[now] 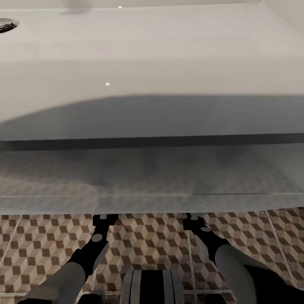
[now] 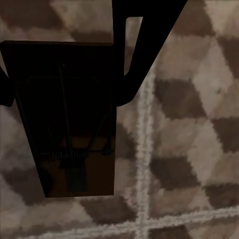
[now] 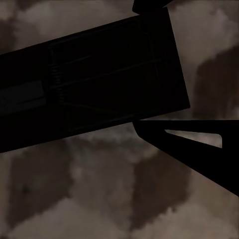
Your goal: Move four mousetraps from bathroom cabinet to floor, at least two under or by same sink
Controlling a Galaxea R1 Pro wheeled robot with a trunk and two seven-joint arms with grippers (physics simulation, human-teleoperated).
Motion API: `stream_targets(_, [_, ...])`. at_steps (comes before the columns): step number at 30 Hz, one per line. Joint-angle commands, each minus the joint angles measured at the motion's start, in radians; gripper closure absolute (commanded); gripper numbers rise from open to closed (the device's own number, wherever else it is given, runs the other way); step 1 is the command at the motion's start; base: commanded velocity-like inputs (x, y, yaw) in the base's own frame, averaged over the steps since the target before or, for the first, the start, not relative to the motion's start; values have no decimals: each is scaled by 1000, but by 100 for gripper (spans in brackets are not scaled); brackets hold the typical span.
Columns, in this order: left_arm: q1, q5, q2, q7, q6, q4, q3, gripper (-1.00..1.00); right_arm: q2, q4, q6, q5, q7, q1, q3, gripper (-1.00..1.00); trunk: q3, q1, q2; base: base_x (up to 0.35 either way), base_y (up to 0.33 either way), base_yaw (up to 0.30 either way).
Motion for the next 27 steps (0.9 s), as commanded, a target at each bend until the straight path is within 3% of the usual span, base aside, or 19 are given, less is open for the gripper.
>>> stream_targets(1, [-1,-11,0,12,0,1,-4,100,0,3,-3,7,-2,0,-19,100,-1,0,0,0,0,0])
stream_targets(13, [0,-13,1,12,0,1,-4,100,2,3,-3,7,-2,0,-20,100,-1,0,0,0,0,0])
stream_targets(14, [-1,-13,1,12,0,1,-4,100,2,3,-3,7,-2,0,-20,-100,-1,0,0,0,0,0])
stream_targets(27, [-1,-13,1,12,0,1,-4,100,3,3,-3,7,-2,0,-20,-100,-1,0,0,0,0,0])
